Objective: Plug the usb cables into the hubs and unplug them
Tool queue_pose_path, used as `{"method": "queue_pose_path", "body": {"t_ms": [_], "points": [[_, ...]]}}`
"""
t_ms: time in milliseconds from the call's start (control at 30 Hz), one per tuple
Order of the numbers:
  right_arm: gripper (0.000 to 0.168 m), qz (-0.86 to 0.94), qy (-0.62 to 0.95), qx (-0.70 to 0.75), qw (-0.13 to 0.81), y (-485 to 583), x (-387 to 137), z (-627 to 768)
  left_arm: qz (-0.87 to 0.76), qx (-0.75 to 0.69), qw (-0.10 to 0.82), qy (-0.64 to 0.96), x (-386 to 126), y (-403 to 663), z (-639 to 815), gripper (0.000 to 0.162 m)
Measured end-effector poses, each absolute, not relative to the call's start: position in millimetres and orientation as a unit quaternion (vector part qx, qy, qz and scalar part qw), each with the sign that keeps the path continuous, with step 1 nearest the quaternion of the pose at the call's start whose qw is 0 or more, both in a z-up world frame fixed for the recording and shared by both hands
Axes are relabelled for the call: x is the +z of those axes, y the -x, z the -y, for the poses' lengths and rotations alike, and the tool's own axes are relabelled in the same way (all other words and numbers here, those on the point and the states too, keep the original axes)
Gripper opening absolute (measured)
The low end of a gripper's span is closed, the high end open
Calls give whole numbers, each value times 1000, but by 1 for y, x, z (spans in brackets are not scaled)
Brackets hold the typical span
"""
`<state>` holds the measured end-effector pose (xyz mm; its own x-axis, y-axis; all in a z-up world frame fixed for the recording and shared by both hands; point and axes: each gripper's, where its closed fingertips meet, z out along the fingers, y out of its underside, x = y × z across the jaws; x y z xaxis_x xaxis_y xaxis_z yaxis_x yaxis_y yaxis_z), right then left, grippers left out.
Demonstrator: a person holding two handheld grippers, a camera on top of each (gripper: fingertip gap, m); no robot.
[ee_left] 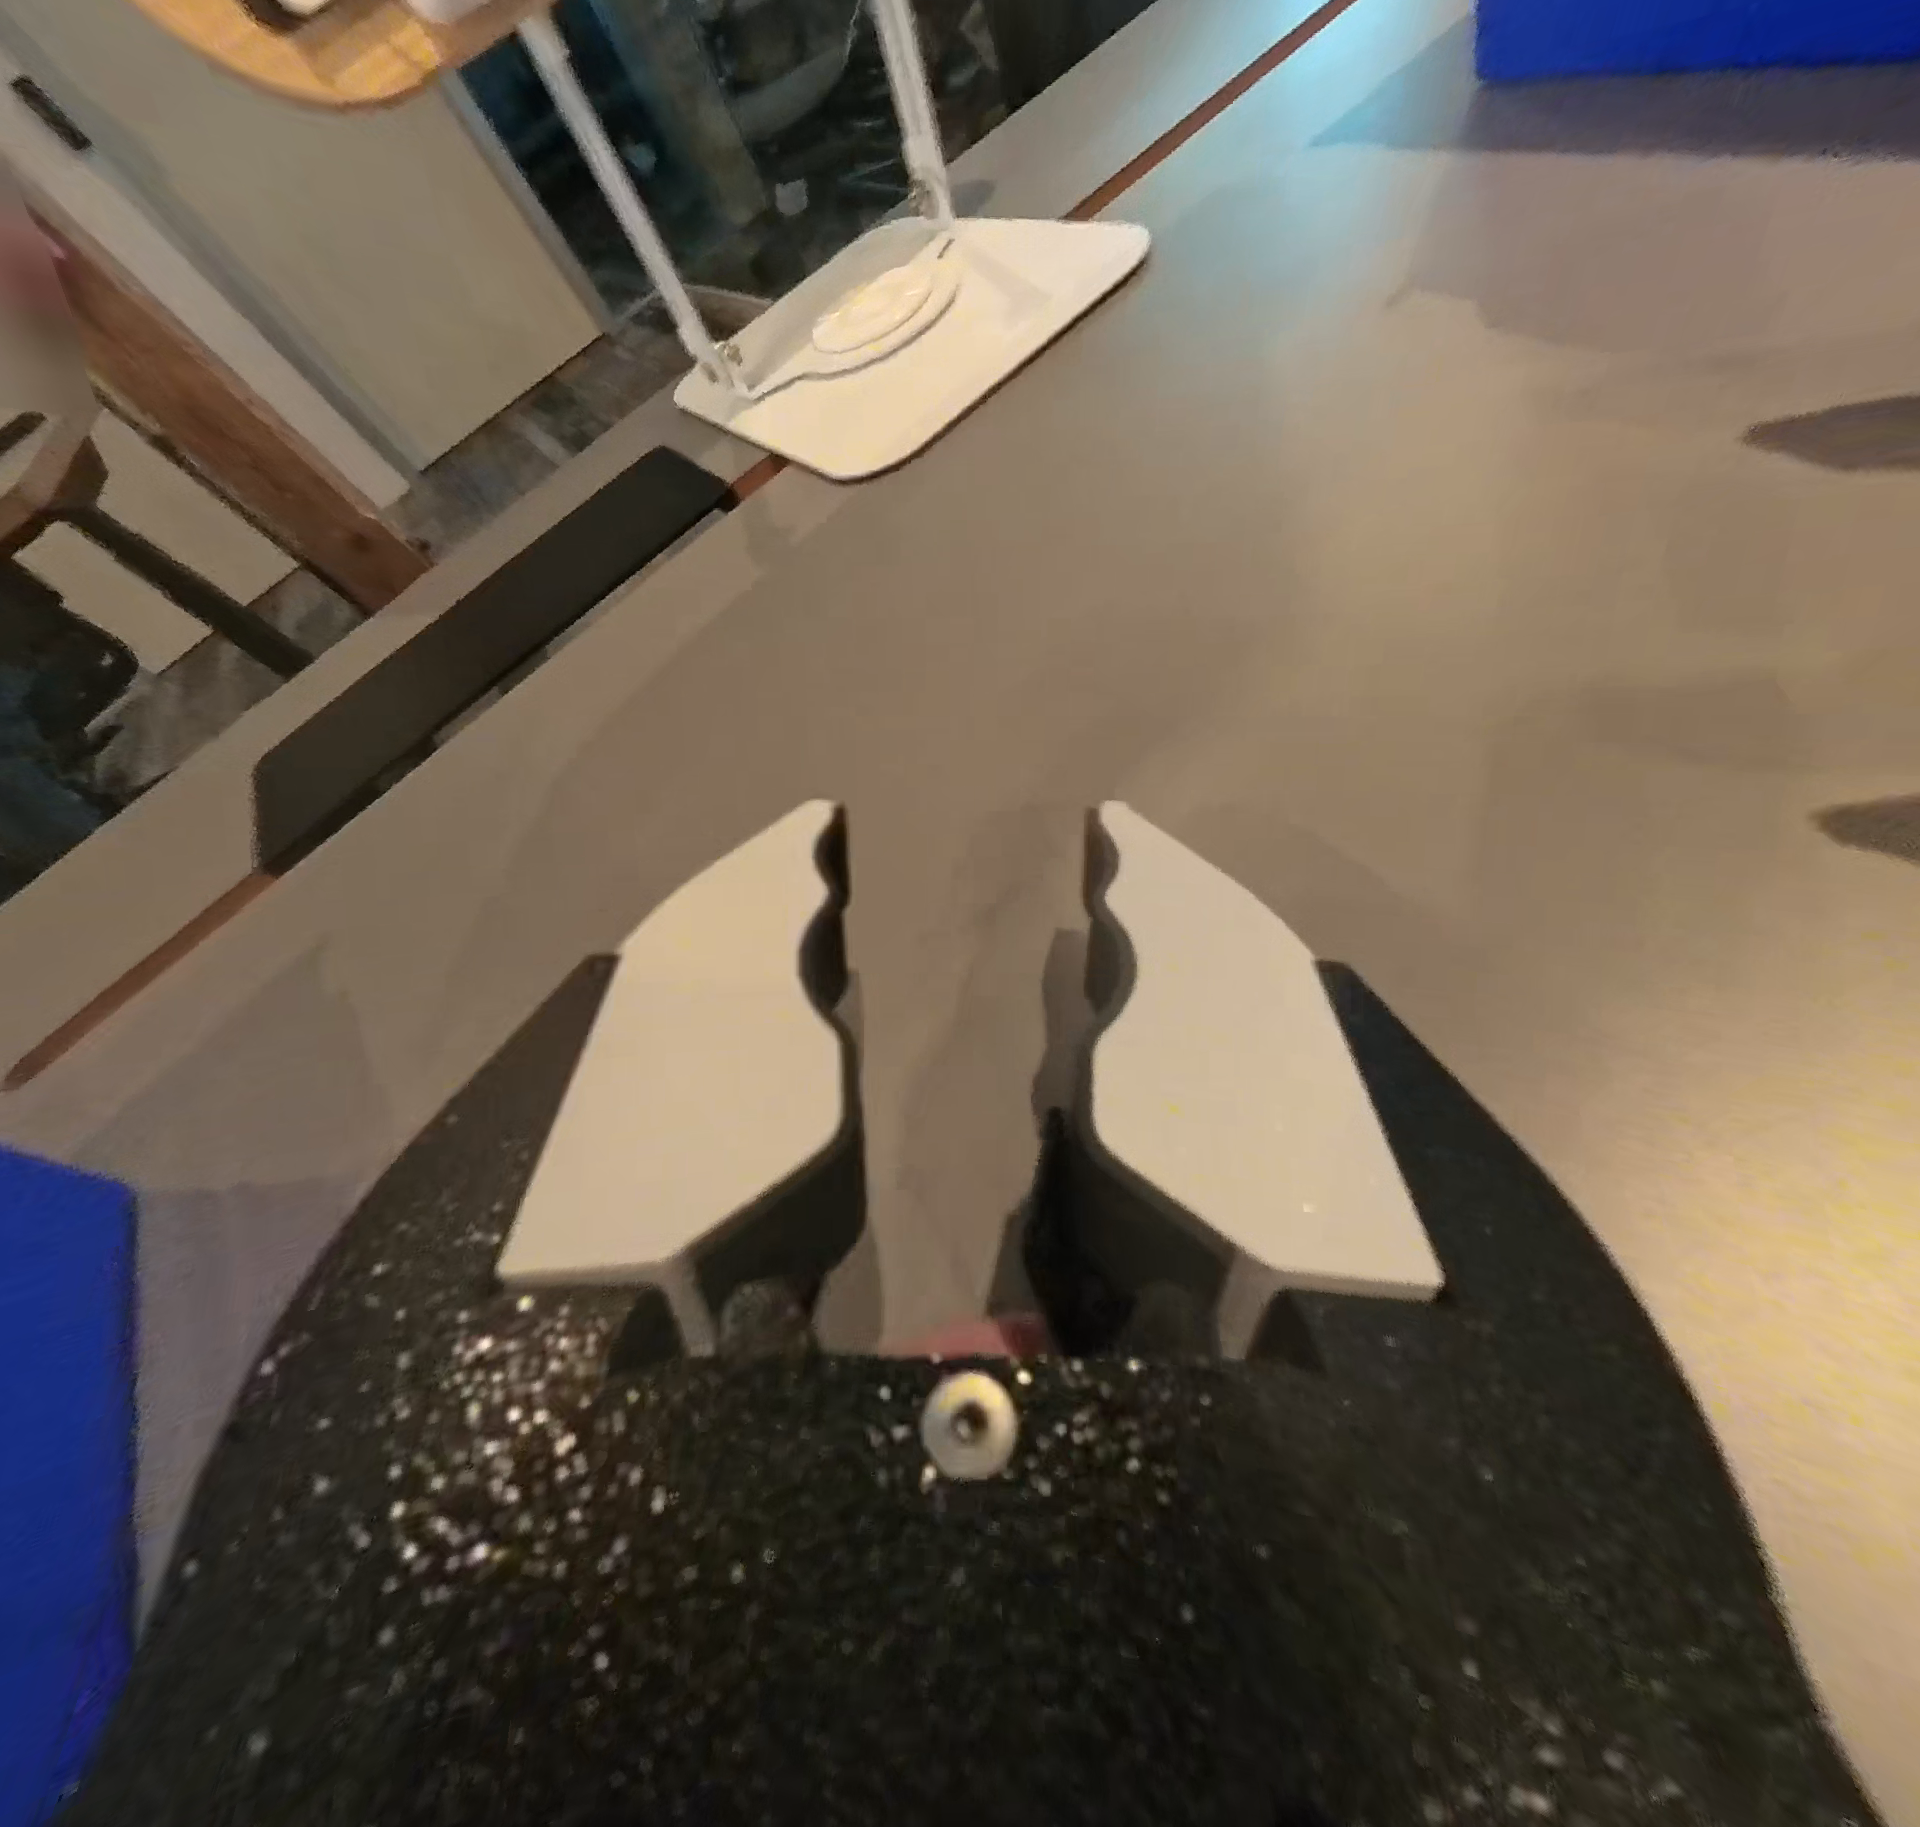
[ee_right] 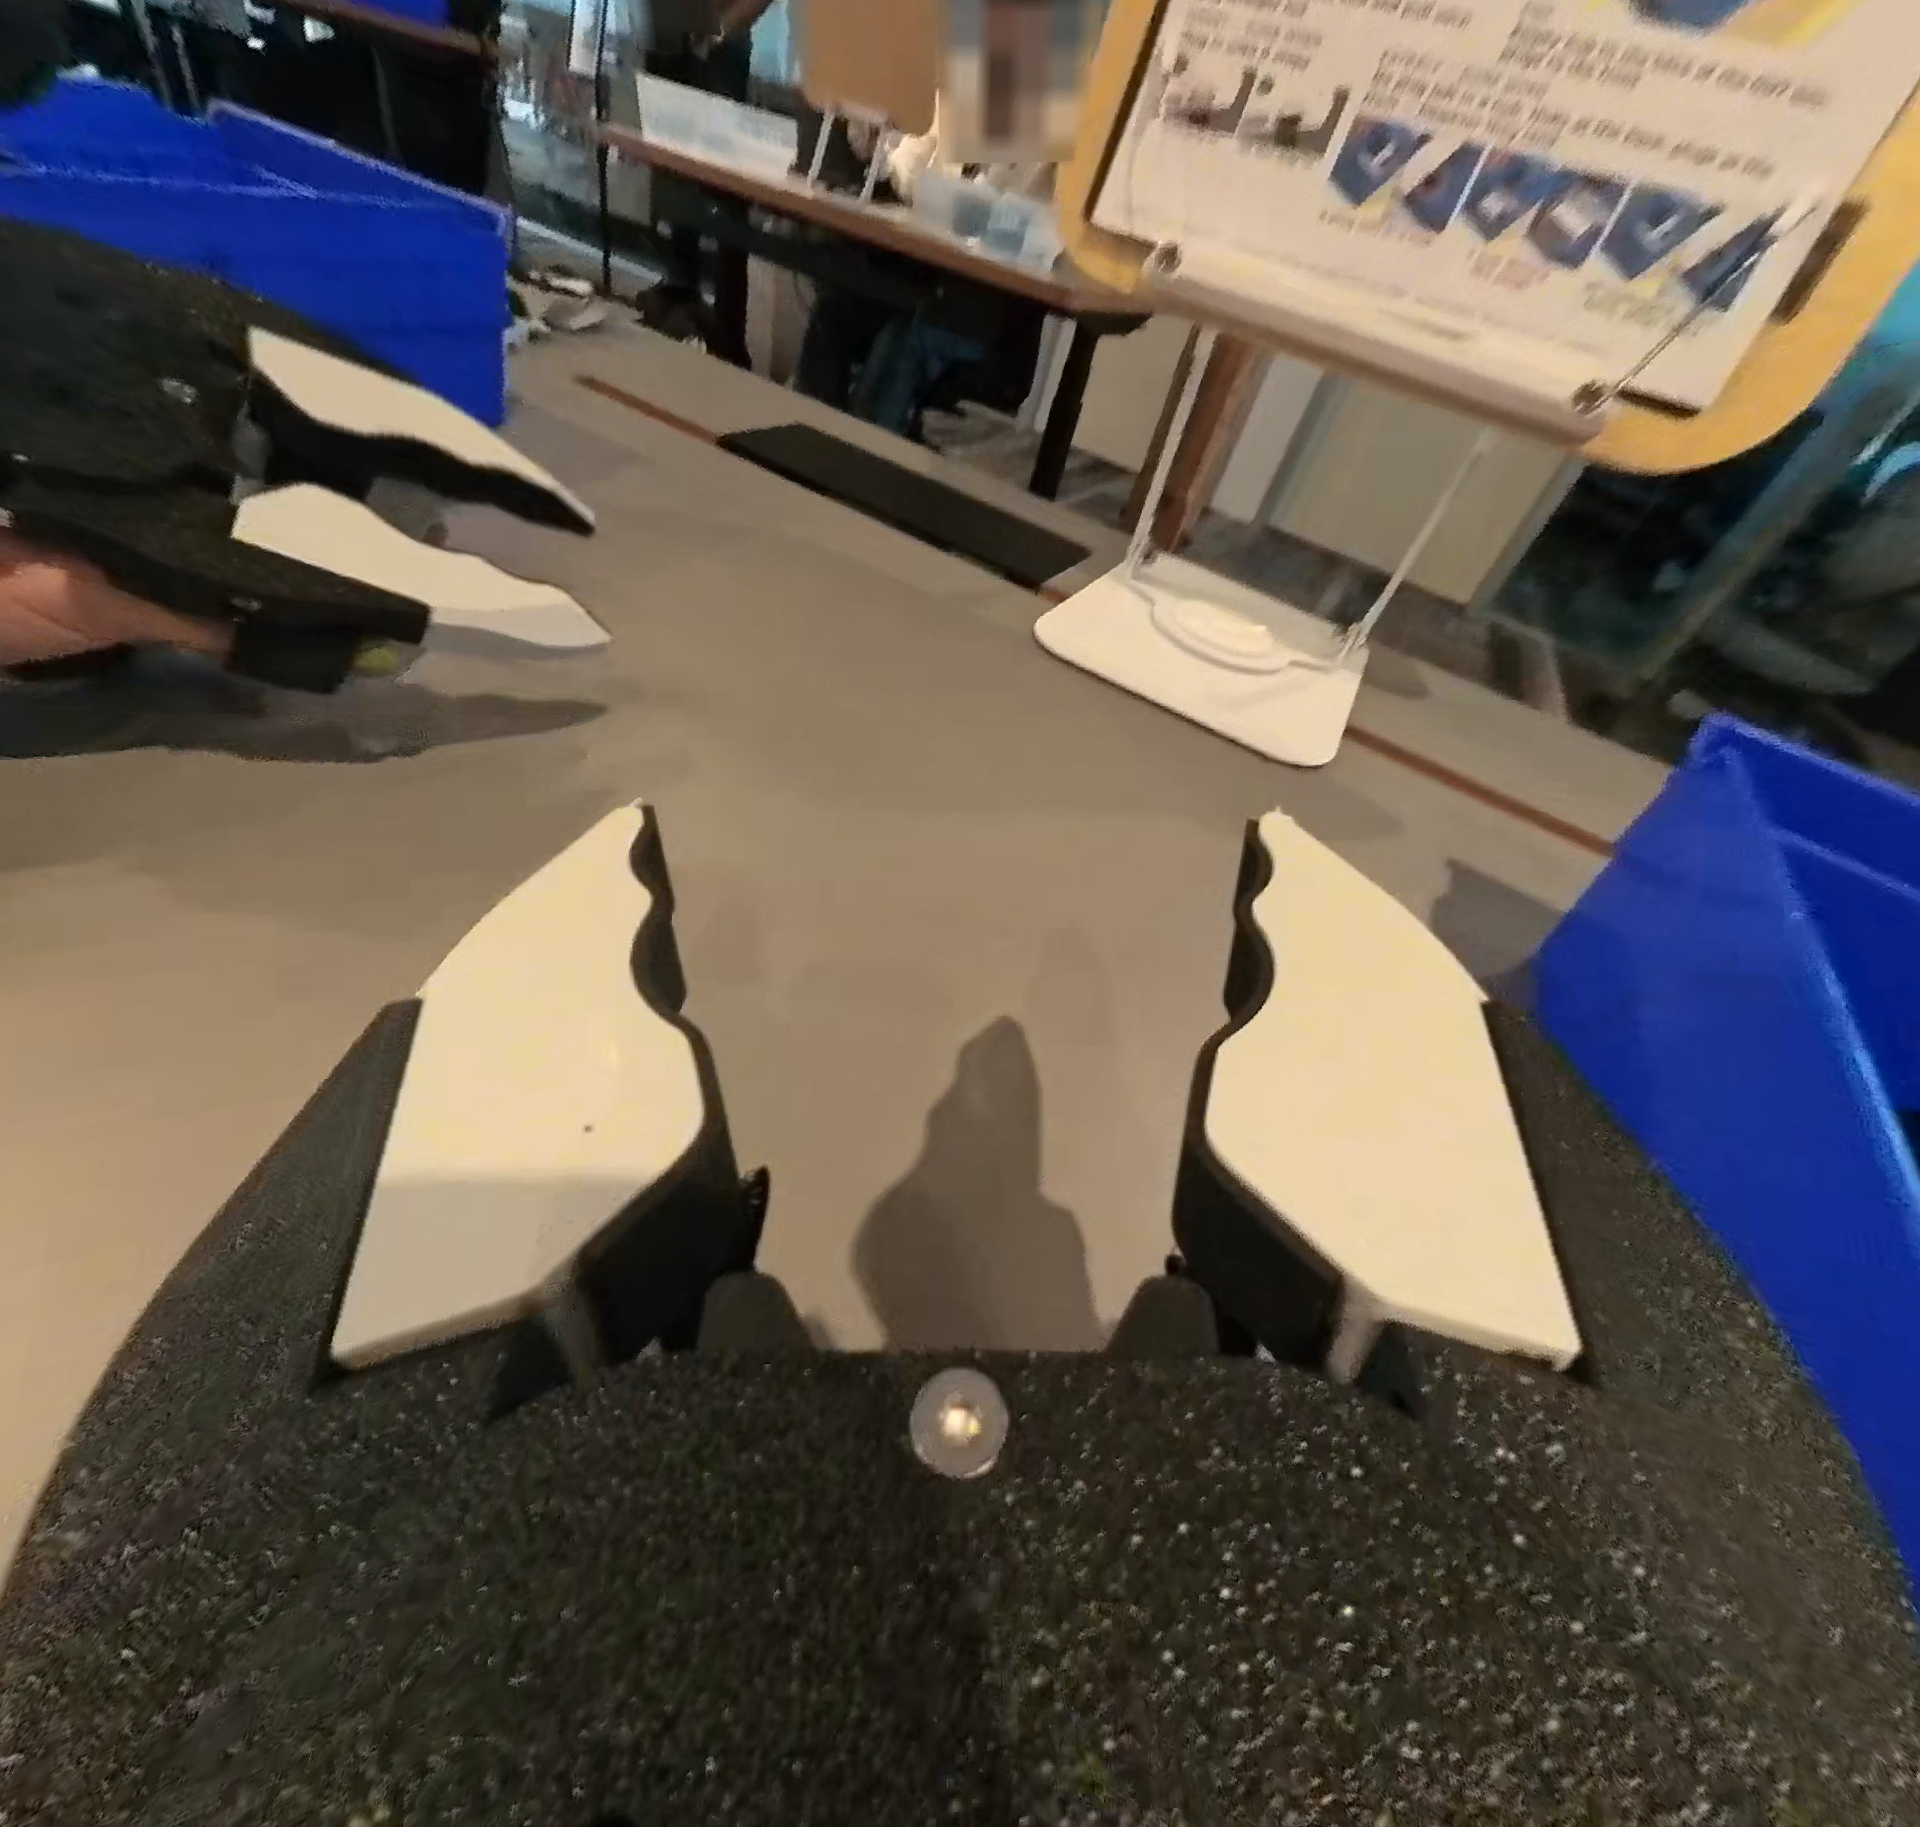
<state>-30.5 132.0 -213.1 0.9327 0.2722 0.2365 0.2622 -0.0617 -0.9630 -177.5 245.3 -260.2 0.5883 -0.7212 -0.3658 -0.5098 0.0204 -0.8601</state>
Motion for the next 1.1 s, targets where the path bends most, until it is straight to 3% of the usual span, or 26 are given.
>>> {"method": "queue_pose_path", "body": {"t_ms": [100,167,267,433,633,800,933,1033,1067,1100], "points": [[102,177,719,-16,672,24,-208,-132,-453,-109,571,676,-247,177,-237,27],[102,174,722,-22,670,21,-210,-132,-449,-97,592,662,-232,183,-236,30],[102,172,720,-24,672,20,-208,-131,-439,-57,630,637,-201,197,-237,43],[103,164,710,13,685,24,-200,-128,-381,55,724,572,-134,239,-244,77],[105,159,710,27,685,25,-199,-127,-315,107,675,658,-132,305,-270,110],[105,163,712,19,682,25,-200,-127,-232,26,647,726,-137,352,-279,118],[105,161,715,19,680,24,-202,-128,-204,32,607,768,-150,386,-281,105],[104,164,719,17,675,25,-205,-129,-167,52,566,806,-168,407,-284,63],[104,166,720,16,674,25,-205,-129,-159,65,552,816,-175,413,-284,53],[104,167,721,15,672,25,-206,-129,-161,63,540,824,-180,413,-284,52]]}}
